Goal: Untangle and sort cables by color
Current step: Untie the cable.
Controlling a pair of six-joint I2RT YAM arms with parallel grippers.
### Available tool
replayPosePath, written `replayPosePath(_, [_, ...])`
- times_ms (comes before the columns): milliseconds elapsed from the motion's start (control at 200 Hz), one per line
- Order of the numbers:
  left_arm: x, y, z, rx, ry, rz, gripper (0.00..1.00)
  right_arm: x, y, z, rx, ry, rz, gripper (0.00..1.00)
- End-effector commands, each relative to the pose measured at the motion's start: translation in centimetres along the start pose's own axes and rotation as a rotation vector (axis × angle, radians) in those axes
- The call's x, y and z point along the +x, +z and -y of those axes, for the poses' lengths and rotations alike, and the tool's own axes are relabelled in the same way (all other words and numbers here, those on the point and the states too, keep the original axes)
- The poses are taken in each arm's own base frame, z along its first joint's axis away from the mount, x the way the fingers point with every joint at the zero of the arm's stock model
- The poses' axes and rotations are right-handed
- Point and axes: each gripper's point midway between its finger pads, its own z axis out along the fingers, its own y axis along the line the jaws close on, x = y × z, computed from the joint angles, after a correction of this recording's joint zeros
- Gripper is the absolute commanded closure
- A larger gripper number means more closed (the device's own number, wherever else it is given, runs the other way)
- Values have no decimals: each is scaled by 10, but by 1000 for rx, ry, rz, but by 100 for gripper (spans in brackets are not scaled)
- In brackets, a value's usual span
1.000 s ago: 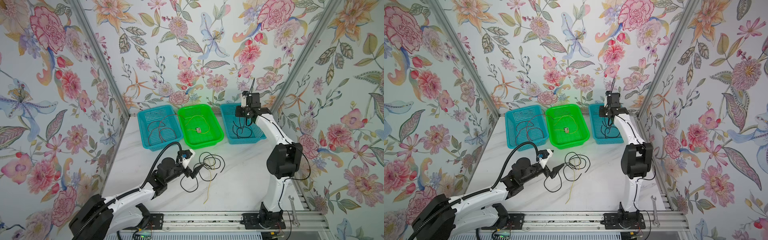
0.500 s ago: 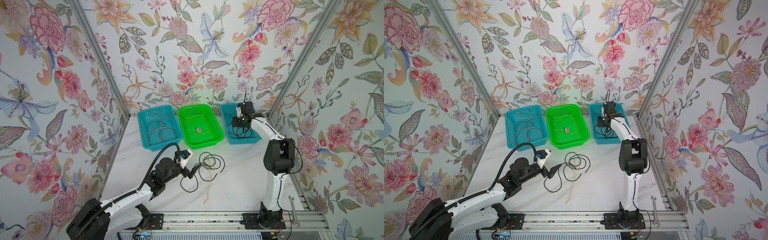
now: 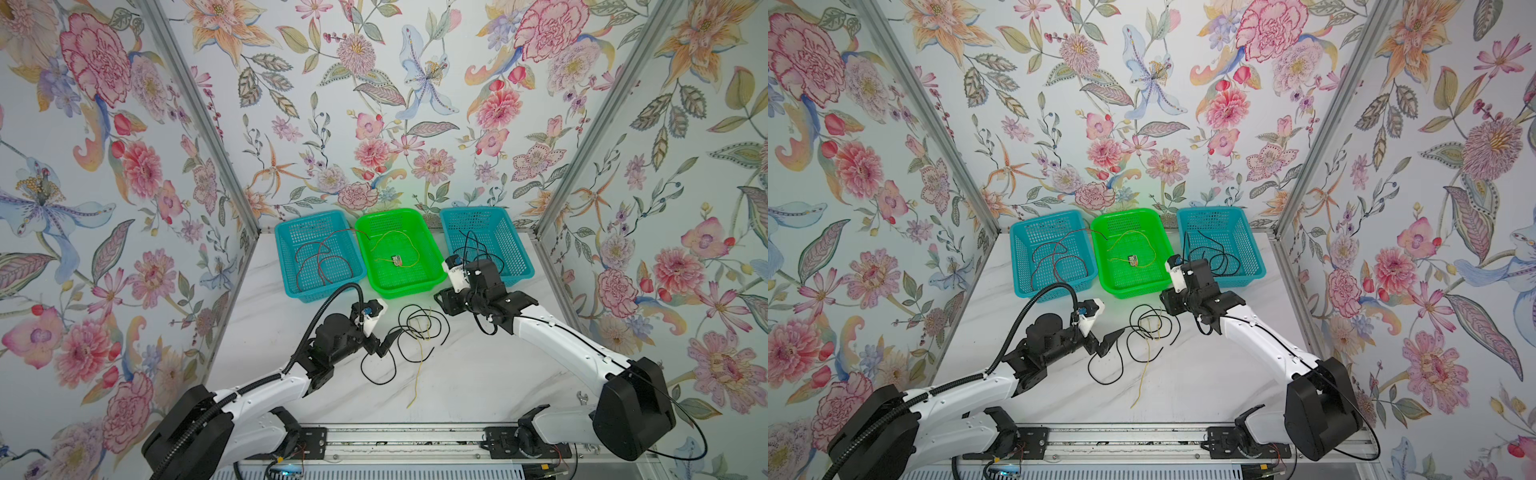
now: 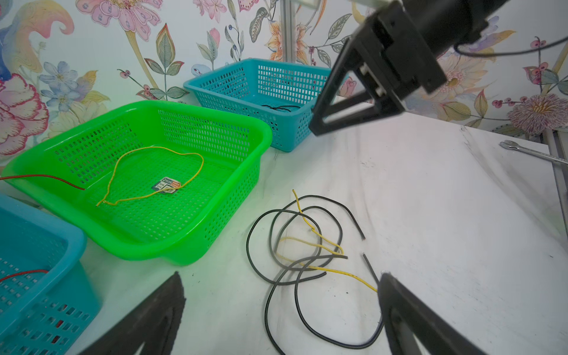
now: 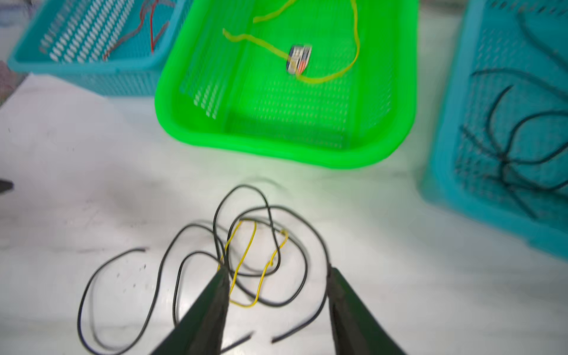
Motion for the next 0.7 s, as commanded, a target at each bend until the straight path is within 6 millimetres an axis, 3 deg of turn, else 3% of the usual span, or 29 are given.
replayPosePath(0, [-13, 4, -3, 5, 0, 44, 1, 6, 15, -4, 9, 21, 17, 47])
replayPosePath(110, [-12, 5, -2, 15, -14, 47, 1, 16, 35, 1, 30, 33, -22, 47])
replayPosePath(285, [-13, 2, -3, 3, -20, 47, 1, 15, 61, 5, 41, 47, -35, 49])
replayPosePath(496, [-13, -1, -5, -10, -19, 46, 1, 22, 86, 11, 65, 66, -64, 62])
replayPosePath(696, [-13, 1, -5, -7, -11, 38, 1, 18, 95, 13, 65, 75, -49, 73])
